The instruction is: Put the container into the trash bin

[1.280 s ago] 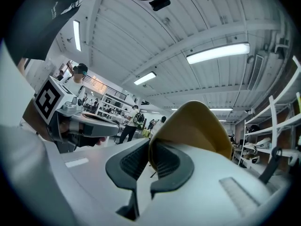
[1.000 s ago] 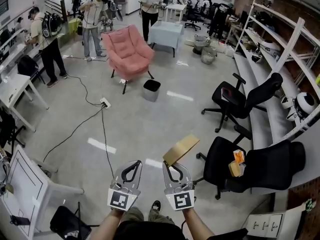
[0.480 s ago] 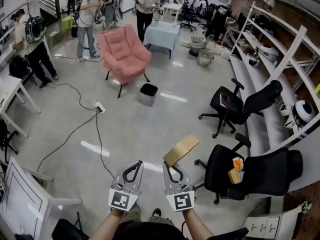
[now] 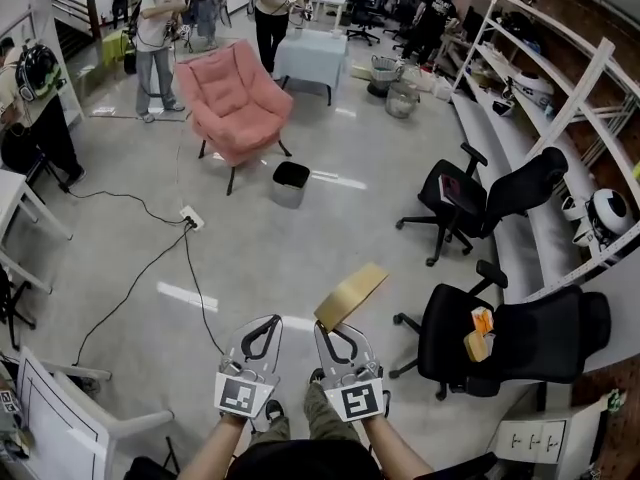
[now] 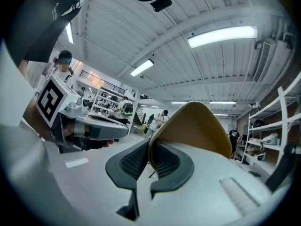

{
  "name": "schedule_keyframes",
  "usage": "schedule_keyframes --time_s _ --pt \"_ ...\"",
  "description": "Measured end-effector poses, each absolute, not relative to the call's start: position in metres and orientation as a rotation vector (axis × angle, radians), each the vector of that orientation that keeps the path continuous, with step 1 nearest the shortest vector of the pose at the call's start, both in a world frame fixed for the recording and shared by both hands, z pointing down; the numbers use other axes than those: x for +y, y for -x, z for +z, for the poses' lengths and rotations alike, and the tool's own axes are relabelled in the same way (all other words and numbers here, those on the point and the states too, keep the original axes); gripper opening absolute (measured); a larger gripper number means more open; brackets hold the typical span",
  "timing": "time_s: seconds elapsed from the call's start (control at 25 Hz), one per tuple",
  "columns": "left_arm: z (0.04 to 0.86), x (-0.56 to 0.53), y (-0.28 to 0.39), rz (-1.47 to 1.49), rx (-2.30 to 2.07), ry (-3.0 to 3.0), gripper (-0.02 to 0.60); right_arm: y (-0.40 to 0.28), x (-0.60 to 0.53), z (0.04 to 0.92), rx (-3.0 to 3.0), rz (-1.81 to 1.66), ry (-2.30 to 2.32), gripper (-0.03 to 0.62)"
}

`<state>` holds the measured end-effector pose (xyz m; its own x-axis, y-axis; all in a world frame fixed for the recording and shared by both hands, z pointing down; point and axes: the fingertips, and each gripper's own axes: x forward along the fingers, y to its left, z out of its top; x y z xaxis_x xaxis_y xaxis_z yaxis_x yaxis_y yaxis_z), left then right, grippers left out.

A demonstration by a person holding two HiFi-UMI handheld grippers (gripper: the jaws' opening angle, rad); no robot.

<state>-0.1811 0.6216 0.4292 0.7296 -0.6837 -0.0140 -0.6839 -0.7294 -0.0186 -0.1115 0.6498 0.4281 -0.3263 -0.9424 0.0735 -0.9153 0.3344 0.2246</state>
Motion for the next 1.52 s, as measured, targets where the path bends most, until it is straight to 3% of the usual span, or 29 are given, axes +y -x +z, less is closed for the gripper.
schedule_keyframes --time_s 0.64,0.96,1.24,1.52 --pt "0.417 0.487 0.072 -0.059 1.189 2.798 -0.006 -0.006 0.501 0.424 -2.496 -0.224 -1.679 0.031" --pt "0.431 0.407 0.084 -0.049 1.191 2.838 -0.006 -0.009 0.426 0.425 -2.416 -0.236 -1.715 0.029" --pt "0.438 0.328 0.123 -0.009 1.159 2.886 -0.006 0.026 0.357 0.428 -2.333 -0.242 -1.729 0.029" --pt "0.451 0.263 0.111 -0.073 1.136 2.915 -0.006 0.02 0.296 0.44 -2.325 -0.214 -1.733 0.029"
